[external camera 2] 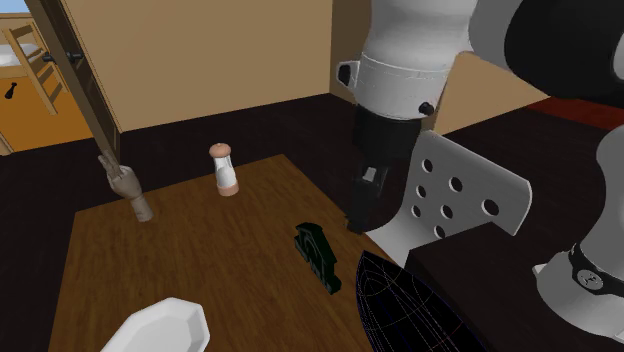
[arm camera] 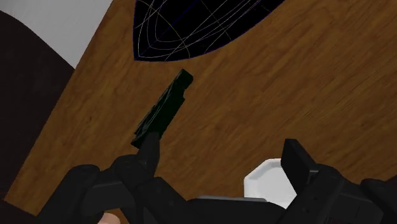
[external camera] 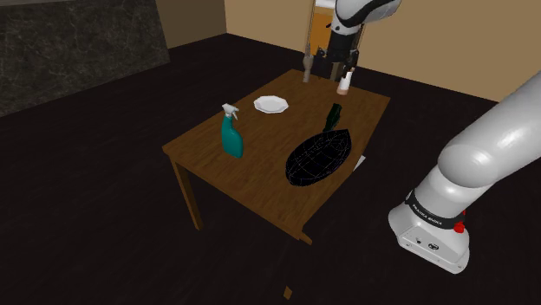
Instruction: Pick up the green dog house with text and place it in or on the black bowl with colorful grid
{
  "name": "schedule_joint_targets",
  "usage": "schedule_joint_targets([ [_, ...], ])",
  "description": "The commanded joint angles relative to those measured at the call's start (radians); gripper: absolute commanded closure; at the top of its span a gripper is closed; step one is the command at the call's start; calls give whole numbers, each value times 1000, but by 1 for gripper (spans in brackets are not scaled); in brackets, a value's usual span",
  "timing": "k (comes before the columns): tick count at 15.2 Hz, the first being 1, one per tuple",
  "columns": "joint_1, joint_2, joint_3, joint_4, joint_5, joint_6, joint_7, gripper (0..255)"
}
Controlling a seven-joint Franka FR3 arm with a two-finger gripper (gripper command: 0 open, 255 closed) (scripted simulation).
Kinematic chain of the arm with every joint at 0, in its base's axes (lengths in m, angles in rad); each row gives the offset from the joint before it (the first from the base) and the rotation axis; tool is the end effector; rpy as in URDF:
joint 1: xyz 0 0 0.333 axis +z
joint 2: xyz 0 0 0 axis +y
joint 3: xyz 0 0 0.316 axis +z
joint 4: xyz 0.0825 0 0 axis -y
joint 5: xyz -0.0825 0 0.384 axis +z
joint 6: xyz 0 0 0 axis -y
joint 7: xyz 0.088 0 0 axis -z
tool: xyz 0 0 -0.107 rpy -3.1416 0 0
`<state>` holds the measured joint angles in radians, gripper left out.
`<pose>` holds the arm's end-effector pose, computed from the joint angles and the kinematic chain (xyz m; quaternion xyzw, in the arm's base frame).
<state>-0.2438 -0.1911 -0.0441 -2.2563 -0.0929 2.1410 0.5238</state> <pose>0.4725 -0.1446 0.4493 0.9267 -0.3723 0.0418 0.0311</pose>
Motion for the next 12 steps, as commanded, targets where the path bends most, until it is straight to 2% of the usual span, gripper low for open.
schedule_joint_targets([
  [1,-19,62,-16,17,7,36,33,0],
  [12,-109,382,-101,133,98,182,176,0],
])
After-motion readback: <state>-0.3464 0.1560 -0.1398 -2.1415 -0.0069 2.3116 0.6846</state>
